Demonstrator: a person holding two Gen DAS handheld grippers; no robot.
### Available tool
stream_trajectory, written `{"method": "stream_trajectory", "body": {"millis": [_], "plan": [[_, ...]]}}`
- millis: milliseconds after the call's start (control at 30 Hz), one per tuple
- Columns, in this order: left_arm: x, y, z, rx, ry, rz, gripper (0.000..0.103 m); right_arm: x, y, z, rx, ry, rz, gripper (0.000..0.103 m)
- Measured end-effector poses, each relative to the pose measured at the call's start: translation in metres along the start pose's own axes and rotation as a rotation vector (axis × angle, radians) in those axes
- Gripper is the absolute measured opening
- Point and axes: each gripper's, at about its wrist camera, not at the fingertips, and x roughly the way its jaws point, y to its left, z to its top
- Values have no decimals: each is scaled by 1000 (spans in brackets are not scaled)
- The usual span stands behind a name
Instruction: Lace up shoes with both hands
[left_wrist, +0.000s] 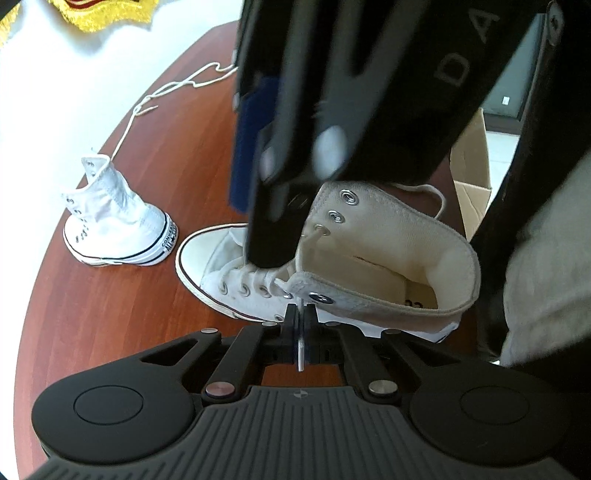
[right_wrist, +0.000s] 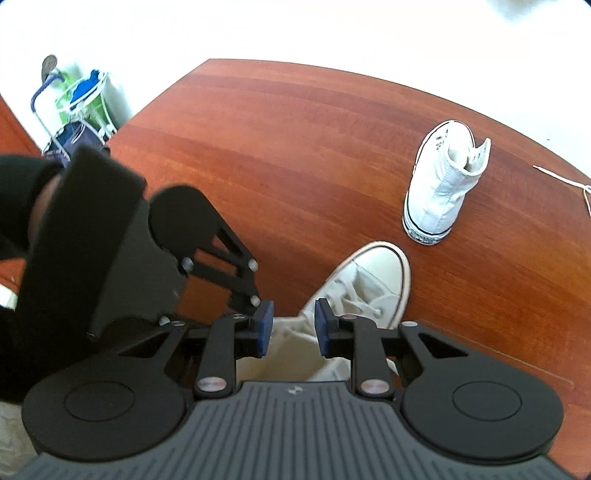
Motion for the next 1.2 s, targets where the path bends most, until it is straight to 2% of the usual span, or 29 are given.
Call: {"method": "stream_trajectory", "body": {"millis": [167,300,400,633,1067,1200], "plan": [[0,-1,-7,17,-18,38,2,12,18,2,103,32,-75,24],[1,-1,-13,36,-21,33,2,18,23,-3,171,64,-107,24],[2,-1,-17,55,-28,46,3,24,27,-10,208,92,-130,15],[1,3,-25,60,-23,60,2,23,34,-20,252,64,-185,11],[-14,33,-90,-137,104,80,2,24,37,-20,275,56,-207,11],[-17,33,-100,-173,131,84,2,25,35,-20,278,60,-210,11]]}}
